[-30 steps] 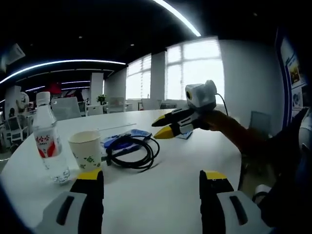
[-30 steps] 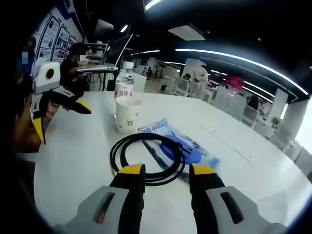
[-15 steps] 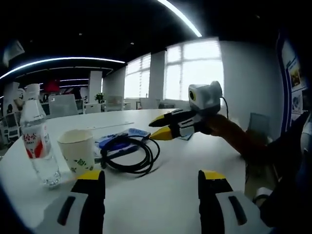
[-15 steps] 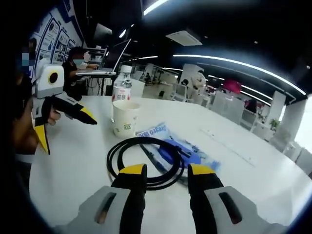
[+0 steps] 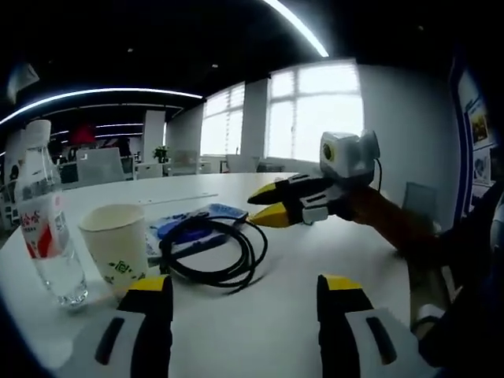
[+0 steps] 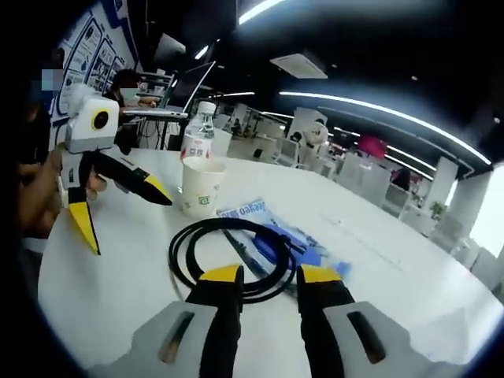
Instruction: Arrange the tabletop items into an orderly group along one side of the table until the central work area is clear of visible clutter.
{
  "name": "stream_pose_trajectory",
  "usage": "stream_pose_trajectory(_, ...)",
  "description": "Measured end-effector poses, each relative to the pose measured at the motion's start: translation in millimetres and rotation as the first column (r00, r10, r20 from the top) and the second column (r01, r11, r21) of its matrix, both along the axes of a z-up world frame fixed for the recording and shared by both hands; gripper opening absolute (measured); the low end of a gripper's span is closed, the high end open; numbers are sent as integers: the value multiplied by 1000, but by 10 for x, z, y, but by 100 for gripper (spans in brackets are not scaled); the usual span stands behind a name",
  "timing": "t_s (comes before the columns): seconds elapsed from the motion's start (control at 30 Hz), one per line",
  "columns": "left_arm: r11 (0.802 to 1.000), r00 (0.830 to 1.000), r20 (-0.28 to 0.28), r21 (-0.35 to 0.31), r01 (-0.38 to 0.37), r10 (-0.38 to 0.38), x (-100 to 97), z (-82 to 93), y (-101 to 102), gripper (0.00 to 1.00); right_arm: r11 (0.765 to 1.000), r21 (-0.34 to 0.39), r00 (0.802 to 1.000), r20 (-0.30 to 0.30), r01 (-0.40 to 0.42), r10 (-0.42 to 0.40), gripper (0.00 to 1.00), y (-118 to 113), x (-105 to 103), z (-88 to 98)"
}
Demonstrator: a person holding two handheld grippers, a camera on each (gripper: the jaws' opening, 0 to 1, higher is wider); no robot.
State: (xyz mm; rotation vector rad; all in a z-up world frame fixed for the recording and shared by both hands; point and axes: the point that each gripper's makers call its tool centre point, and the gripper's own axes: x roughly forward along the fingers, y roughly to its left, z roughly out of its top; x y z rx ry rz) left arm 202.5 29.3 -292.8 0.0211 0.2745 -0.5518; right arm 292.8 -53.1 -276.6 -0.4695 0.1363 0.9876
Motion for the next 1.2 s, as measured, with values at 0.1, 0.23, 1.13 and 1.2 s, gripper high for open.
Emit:
stream_pose_trajectory(0.1, 1000, 1000, -10, 4, -4, 4, 32, -12, 0, 73, 1000, 26, 1000, -20, 13, -12, 23, -32, 27, 2)
stream_pose_trajectory(0.23, 1000, 1000, -15, 8, -8, 8, 86, -12, -6, 70, 997, 59, 997, -70, 44, -40, 20, -59, 84, -52)
stream_pose_trajectory(1.13, 999, 995, -94, -14, -35, 34, 365, -162, -18, 67, 978, 169, 968, -238, 121, -78, 22, -33, 221, -222)
stream_pose_trajectory(1.2, 999, 995, -95, -15, -31, 30, 390, -164, -21, 66, 977, 174, 965, -251, 124, -78, 22, -27, 256, -226)
